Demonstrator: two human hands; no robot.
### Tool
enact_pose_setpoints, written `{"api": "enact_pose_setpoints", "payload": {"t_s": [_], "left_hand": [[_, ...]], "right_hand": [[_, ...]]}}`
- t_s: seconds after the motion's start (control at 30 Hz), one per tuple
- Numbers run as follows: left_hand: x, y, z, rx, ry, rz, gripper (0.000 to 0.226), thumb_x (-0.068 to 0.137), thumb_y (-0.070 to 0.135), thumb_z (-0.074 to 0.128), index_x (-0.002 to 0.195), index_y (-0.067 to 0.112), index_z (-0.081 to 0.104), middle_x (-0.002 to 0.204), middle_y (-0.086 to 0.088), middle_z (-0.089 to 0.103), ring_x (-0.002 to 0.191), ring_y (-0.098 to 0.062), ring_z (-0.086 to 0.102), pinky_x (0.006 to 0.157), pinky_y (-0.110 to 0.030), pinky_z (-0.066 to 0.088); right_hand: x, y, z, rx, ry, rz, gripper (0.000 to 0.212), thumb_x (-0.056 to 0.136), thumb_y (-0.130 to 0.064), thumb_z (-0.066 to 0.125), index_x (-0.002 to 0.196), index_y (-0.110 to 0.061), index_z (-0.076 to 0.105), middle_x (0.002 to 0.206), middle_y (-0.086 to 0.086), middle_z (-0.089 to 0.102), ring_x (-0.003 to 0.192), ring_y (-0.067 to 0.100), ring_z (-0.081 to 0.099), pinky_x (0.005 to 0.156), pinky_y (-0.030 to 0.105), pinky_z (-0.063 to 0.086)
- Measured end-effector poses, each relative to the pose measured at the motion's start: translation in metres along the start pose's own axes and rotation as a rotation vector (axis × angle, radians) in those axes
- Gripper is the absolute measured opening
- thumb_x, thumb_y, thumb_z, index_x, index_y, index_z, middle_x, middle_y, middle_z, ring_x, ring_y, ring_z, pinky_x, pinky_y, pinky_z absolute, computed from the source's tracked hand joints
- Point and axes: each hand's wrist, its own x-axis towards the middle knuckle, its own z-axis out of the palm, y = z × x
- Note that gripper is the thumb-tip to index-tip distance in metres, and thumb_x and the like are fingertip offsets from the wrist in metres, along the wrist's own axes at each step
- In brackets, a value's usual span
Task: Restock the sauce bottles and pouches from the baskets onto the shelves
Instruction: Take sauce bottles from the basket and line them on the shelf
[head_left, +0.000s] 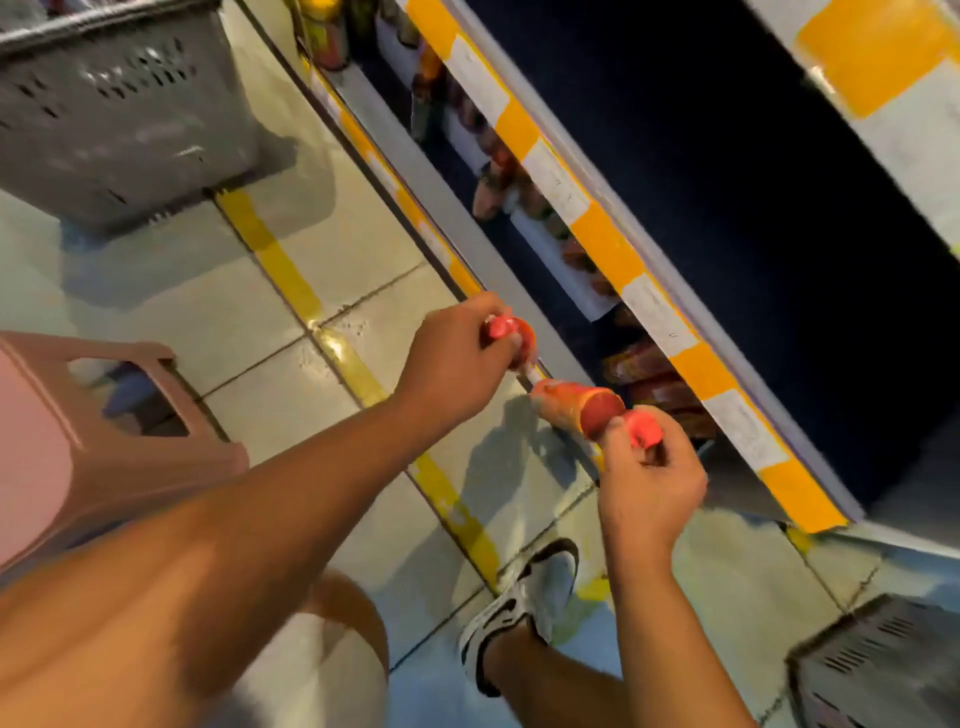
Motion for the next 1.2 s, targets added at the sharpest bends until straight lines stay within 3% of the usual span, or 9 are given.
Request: {"api": "enact_pose_setpoints", "payload": {"t_s": [0.1,0.27,0.4,0.6,0.7,0.83,0.9,1.03,1.2], "left_hand": [[0.040,-0.020,0.026,-0.014,0.028,0.017,0.007,0.088,0.028,0.067,0.093,0.023,0.069,0.078,0.008,0.063,0.080,-0.019,0.061,0.072,-0.034,0.050],[0.094,-0.036,0.065,-0.018,0.006,0.116,0.010,0.086,0.032,0.067,0.087,0.022,0.067,0.074,0.005,0.065,0.072,-0.017,0.061,0.071,-0.044,0.053],[0.122,-0.044,0.095,0.007,-0.034,0.197,0.011,0.088,0.035,0.066,0.088,0.025,0.067,0.078,0.005,0.068,0.075,-0.016,0.063,0.070,-0.041,0.054],[0.142,-0.040,0.126,0.031,-0.068,0.345,0.030,0.090,0.041,0.066,0.075,0.018,0.055,0.062,0.007,0.048,0.061,-0.017,0.050,0.054,-0.035,0.032],[0.147,-0.038,0.135,0.044,-0.061,0.381,0.039,0.090,0.042,0.065,0.067,0.022,0.041,0.059,0.006,0.043,0.054,-0.010,0.043,0.051,-0.035,0.024],[0.154,-0.043,0.151,0.063,-0.092,0.422,0.038,0.092,0.057,0.060,0.086,0.019,0.057,0.083,0.001,0.051,0.080,-0.023,0.052,0.063,-0.038,0.039],[0.155,-0.044,0.158,0.056,-0.108,0.446,0.043,0.093,0.061,0.059,0.086,0.018,0.057,0.082,0.000,0.048,0.080,-0.024,0.049,0.064,-0.039,0.037],[0.154,-0.041,0.165,0.006,-0.164,0.476,0.057,0.095,0.061,0.056,0.103,0.006,0.064,0.082,-0.014,0.065,0.072,-0.029,0.058,0.066,-0.053,0.043],[0.156,-0.055,0.168,0.075,-0.213,0.466,0.036,0.092,0.031,0.069,0.078,0.022,0.037,0.073,0.004,0.040,0.064,-0.015,0.042,0.055,-0.030,0.024]], "right_hand": [[0.028,0.016,0.042,0.110,0.116,-0.062,0.011,0.085,-0.008,0.068,0.094,-0.013,0.072,0.079,-0.015,0.066,0.073,-0.003,0.057,0.072,0.010,0.045],[0.060,0.052,0.086,0.147,0.244,-0.087,0.016,0.089,-0.006,0.068,0.104,-0.003,0.071,0.095,0.009,0.071,0.080,-0.005,0.061,0.074,0.006,0.044],[0.080,0.077,0.108,0.102,0.267,-0.139,0.022,0.093,-0.012,0.069,0.114,-0.006,0.071,0.109,0.012,0.069,0.099,0.015,0.065,0.086,0.016,0.049],[0.101,0.093,0.113,-0.036,0.240,-0.258,0.013,0.093,-0.031,0.066,0.093,-0.018,0.064,0.091,0.004,0.062,0.086,0.019,0.058,0.077,0.032,0.049],[0.111,0.091,0.118,-0.075,0.196,-0.244,0.020,0.092,-0.039,0.067,0.088,-0.021,0.059,0.082,-0.004,0.057,0.080,0.016,0.055,0.070,0.026,0.045],[0.120,0.088,0.125,-0.030,0.186,-0.224,0.026,0.086,-0.036,0.078,0.102,-0.036,0.058,0.086,-0.025,0.062,0.086,-0.008,0.060,0.075,0.004,0.043],[0.124,0.092,0.128,-0.025,0.194,-0.187,0.035,0.085,-0.035,0.081,0.113,-0.030,0.061,0.090,-0.026,0.060,0.088,-0.005,0.061,0.083,0.009,0.047],[0.125,0.104,0.131,0.002,0.183,-0.097,0.021,0.084,-0.041,0.081,0.091,-0.033,0.063,0.089,-0.014,0.068,0.084,-0.003,0.066,0.078,0.025,0.054],[0.122,0.119,0.136,-0.005,0.089,-0.025,0.036,0.074,-0.040,0.089,0.096,-0.031,0.061,0.097,-0.007,0.071,0.088,0.007,0.068,0.079,0.026,0.055]]}}
